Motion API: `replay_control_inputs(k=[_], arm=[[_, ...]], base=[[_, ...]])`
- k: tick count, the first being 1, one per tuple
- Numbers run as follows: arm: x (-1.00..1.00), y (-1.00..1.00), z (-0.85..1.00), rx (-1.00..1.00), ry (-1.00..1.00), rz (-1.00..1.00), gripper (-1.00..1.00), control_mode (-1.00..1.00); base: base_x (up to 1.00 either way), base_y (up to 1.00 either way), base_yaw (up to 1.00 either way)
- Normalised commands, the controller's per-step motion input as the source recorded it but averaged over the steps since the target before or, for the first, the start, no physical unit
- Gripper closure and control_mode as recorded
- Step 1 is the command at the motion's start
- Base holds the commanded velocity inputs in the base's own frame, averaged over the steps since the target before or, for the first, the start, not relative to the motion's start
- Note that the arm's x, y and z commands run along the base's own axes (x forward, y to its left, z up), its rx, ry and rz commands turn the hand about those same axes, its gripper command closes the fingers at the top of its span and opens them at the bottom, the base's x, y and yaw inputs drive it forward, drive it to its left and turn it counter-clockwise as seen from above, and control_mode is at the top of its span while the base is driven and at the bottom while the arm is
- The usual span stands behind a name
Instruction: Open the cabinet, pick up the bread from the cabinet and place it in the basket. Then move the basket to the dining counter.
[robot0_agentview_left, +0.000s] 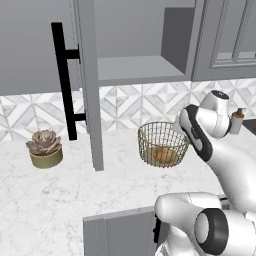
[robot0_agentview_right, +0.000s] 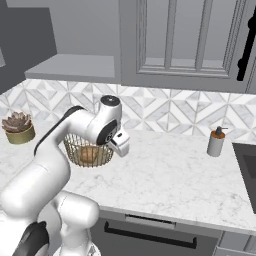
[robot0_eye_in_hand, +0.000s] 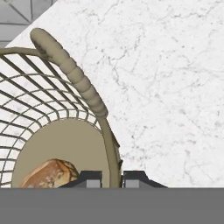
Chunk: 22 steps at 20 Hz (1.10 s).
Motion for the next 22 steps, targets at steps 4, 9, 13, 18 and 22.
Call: replay_control_inputs(k=[4, 9, 13, 18, 22], arm=[[-0.44, 0.34, 0.35, -0.06, 0.0, 0.0, 1.0, -1.0], [-0.28, 0.22, 0.39, -0.06, 0.0, 0.0, 1.0, -1.0], [-0.06, -0.04, 0.23, 0.0, 0.01, 0.0, 1.0, -1.0], [0.0, -0.03, 0.14, 0.0, 0.0, 0.0, 1.0, -1.0], [-0.05, -0.01, 0.16, 0.0, 0.0, 0.0, 1.0, -1.0]], base=[[0.0, 0.0, 0.0], [0.0, 0.0, 0.0], [0.0, 0.0, 0.0], [0.0, 0.0, 0.0], [0.0, 0.0, 0.0]])
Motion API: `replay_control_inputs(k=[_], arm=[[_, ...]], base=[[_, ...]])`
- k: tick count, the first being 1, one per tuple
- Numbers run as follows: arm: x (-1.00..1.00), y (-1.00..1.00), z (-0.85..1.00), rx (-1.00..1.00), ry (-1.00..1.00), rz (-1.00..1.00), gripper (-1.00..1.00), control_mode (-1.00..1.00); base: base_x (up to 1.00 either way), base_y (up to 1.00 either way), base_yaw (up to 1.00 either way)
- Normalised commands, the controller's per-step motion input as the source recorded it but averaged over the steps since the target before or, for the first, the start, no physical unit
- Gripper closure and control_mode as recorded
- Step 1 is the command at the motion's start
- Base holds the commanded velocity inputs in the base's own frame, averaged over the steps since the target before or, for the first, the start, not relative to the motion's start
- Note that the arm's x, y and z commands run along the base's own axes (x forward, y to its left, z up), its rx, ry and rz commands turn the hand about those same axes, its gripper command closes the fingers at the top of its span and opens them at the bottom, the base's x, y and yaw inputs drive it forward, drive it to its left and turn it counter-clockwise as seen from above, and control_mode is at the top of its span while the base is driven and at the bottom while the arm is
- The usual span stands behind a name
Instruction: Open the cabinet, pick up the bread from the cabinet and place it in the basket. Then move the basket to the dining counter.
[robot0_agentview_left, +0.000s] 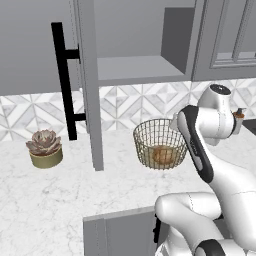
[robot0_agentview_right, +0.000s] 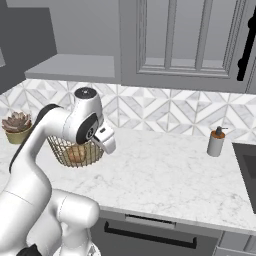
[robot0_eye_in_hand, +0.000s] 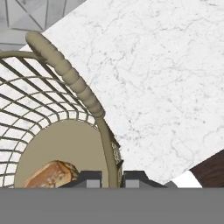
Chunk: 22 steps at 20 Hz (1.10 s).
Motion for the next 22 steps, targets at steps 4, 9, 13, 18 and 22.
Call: replay_control_inputs(k=[4, 9, 13, 18, 22], arm=[[0.0, -0.08, 0.14, 0.0, 0.0, 0.0, 1.0, -1.0], [0.0, -0.12, 0.14, 0.0, 0.0, 0.0, 1.0, -1.0], [0.0, -0.17, 0.18, 0.01, 0.0, 0.0, 1.0, -1.0], [0.0, -0.01, 0.01, 0.0, 0.0, 0.0, 1.0, 1.0], [0.0, 0.0, 0.0, 0.0, 0.0, 0.0, 1.0, 1.0]], base=[[0.0, 0.0, 0.0], [0.0, 0.0, 0.0], [0.0, 0.0, 0.0], [0.0, 0.0, 0.0], [-0.21, -0.23, -0.01]])
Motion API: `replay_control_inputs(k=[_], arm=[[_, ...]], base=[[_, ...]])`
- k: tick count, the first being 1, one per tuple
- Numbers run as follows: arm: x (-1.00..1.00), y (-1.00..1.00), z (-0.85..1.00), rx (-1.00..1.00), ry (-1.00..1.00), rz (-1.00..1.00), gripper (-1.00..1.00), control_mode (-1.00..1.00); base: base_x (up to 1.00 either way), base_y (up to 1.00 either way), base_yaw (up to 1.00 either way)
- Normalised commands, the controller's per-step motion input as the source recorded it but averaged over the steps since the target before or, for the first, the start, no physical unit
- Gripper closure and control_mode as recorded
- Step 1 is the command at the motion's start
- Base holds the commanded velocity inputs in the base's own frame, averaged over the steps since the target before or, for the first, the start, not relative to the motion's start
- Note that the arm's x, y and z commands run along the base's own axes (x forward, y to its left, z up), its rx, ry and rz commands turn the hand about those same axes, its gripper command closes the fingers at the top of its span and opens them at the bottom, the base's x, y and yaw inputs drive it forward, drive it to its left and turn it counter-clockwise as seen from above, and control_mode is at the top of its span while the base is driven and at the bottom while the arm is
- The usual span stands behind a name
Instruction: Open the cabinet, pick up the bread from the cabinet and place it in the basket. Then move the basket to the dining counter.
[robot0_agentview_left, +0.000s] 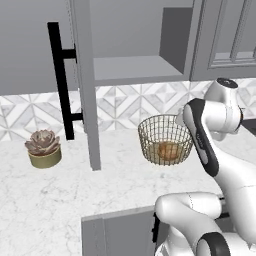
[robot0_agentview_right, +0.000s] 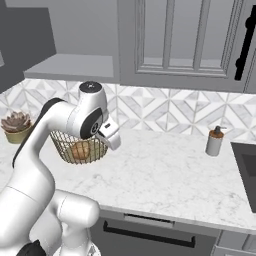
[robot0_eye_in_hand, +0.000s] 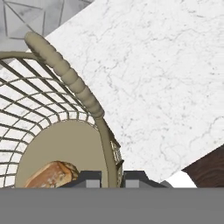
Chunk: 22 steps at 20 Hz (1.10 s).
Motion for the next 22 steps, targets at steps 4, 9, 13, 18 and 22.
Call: replay_control_inputs(k=[4, 9, 13, 18, 22], arm=[[0.0, 0.0, 0.0, 0.0, 0.0, 0.0, 1.0, 1.0], [0.0, 0.0, 0.0, 0.0, 0.0, 0.0, 1.0, 1.0], [0.0, 0.0, 0.0, 0.0, 0.0, 0.0, 1.0, 1.0], [0.0, 0.0, 0.0, 0.0, 0.0, 0.0, 1.0, 1.0], [0.0, 0.0, 0.0, 0.0, 0.0, 0.0, 1.0, 1.0]], base=[[-0.7, -0.68, -0.23], [-0.55, -0.45, -0.59], [-0.29, -0.2, -0.8], [-0.24, -0.18, -0.8], [-0.16, -0.04, -0.83]])
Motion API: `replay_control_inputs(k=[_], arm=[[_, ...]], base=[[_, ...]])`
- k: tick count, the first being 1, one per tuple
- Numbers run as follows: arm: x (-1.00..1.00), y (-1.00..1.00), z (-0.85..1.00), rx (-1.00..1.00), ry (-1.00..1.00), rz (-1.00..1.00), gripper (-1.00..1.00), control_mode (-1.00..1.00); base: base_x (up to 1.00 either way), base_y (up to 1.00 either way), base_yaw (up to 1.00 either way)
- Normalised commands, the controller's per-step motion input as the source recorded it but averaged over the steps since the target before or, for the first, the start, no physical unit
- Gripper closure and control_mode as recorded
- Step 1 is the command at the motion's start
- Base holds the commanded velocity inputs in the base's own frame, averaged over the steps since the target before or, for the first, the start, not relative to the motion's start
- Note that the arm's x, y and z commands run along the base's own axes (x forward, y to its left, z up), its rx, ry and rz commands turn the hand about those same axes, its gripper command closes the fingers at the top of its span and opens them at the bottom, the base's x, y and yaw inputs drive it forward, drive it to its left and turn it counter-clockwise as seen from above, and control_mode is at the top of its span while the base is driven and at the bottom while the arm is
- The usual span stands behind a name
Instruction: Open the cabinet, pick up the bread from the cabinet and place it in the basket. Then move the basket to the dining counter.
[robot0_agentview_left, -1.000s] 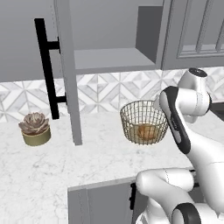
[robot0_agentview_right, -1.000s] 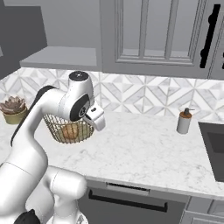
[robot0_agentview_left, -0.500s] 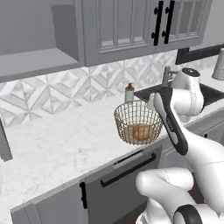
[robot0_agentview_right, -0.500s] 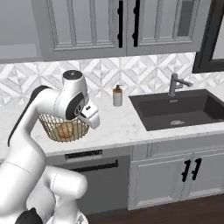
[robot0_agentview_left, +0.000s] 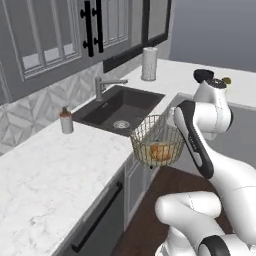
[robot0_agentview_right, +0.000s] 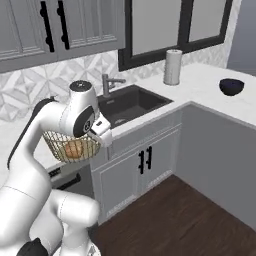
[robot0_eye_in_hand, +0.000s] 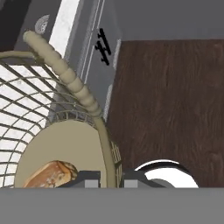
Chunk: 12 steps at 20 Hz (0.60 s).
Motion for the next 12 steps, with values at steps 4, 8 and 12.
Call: replay_control_inputs(k=[4, 8, 12], arm=[[0.0, 0.0, 0.0, 0.0, 0.0, 0.0, 1.0, 1.0], [0.0, 0.0, 0.0, 0.0, 0.0, 0.0, 1.0, 1.0], [0.0, 0.0, 0.0, 0.0, 0.0, 0.0, 1.0, 1.0]], base=[[-0.15, -0.07, -0.83], [-0.03, -0.26, -0.78], [0.0, -0.74, -0.67]])
